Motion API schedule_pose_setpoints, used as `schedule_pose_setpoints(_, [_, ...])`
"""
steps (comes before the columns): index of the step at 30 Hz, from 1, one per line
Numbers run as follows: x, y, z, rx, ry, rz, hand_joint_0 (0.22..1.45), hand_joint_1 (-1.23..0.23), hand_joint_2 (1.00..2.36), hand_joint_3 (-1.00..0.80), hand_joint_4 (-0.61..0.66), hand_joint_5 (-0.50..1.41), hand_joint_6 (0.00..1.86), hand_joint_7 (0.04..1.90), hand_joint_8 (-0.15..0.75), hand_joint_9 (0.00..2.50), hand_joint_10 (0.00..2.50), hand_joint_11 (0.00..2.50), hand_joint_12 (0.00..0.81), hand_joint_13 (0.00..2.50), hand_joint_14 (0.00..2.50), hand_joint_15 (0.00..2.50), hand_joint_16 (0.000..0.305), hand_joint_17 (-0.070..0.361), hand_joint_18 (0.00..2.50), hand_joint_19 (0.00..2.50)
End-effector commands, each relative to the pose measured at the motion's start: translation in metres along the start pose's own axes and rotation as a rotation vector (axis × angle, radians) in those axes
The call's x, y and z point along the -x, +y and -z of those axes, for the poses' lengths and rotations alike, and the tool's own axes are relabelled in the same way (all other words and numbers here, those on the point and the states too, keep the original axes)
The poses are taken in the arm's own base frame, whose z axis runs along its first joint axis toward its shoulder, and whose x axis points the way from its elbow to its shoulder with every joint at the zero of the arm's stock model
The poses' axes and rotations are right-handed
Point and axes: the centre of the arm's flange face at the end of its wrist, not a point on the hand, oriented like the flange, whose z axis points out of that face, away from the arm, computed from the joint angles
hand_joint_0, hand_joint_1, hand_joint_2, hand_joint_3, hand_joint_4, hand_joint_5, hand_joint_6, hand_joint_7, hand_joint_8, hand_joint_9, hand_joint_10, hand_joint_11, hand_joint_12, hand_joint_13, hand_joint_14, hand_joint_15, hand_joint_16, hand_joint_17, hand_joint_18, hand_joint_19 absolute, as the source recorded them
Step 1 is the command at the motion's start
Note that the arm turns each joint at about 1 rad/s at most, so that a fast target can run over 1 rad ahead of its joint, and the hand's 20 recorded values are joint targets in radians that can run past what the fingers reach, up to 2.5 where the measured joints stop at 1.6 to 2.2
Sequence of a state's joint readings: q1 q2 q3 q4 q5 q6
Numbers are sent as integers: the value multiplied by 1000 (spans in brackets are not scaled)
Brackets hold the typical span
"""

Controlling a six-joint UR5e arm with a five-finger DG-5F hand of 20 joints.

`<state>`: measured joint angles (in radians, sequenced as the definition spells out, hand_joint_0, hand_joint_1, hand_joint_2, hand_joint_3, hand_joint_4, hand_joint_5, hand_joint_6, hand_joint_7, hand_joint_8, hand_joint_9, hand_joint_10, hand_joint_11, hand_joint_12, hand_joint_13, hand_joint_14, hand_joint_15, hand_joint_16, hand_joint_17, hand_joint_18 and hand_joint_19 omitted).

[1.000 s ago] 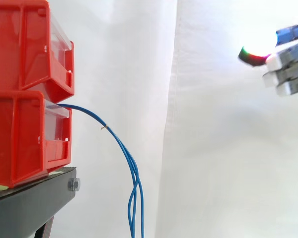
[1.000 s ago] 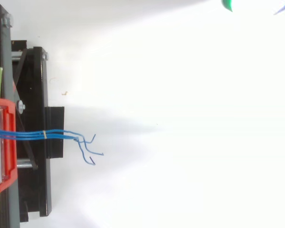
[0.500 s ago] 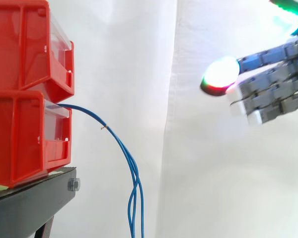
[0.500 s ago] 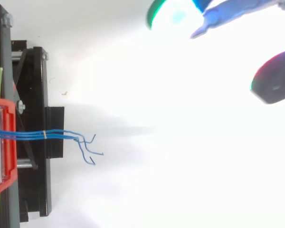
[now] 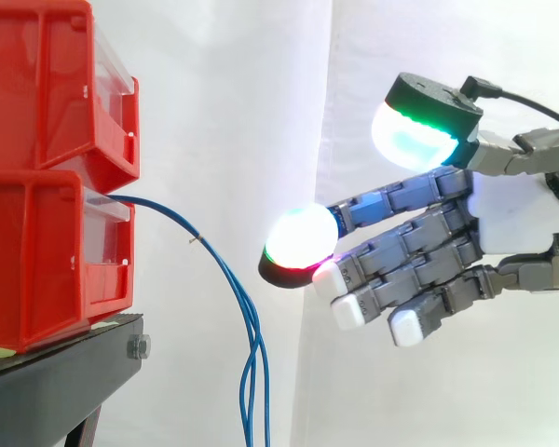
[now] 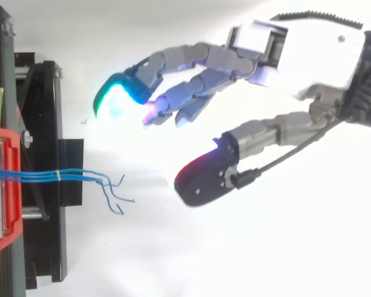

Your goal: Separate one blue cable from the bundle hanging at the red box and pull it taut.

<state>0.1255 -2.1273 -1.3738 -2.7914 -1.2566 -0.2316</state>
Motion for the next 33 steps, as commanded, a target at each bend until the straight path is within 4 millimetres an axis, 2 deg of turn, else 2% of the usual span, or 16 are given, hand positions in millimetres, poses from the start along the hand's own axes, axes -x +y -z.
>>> schedule_pose_setpoints(1, [-10,2,-1,15,6,10,565,-674,1001,-479,225,-197,502,744,283,624,4,132,241,626,8,219,20,46,714,218])
schedule_pose_setpoints(6, [-17,3,-1,14,-5,18,564,-674,1001,-482,225,-195,502,746,284,628,5,131,240,598,7,211,20,45,666,196])
schedule_pose_setpoints(8, [-23,-6,-3,2,-5,19,564,-674,1001,-482,226,-194,502,746,283,631,4,138,240,597,7,207,20,45,661,193])
schedule_pose_setpoints(10, [-25,-7,-4,9,-1,9,563,-673,1001,-480,227,-192,502,751,283,635,4,135,239,595,7,213,20,45,655,195])
schedule_pose_setpoints(14, [-35,-33,-13,8,-5,-18,562,-672,1001,-480,231,-190,502,753,283,638,4,142,238,592,7,210,20,46,645,193])
schedule_pose_setpoints(23, [-30,-34,-16,29,-29,-20,561,-669,1001,-480,239,-185,502,757,285,661,5,147,239,590,7,206,20,46,639,203])
schedule_pose_setpoints(26, [-36,-58,-23,26,-31,-24,561,-668,1001,-480,241,-184,502,758,285,665,4,154,240,591,7,202,20,46,640,200])
schedule_pose_setpoints(33, [-43,-53,-25,53,-26,-40,562,-667,1001,-480,250,-178,502,764,288,682,5,159,238,599,8,211,21,46,643,209])
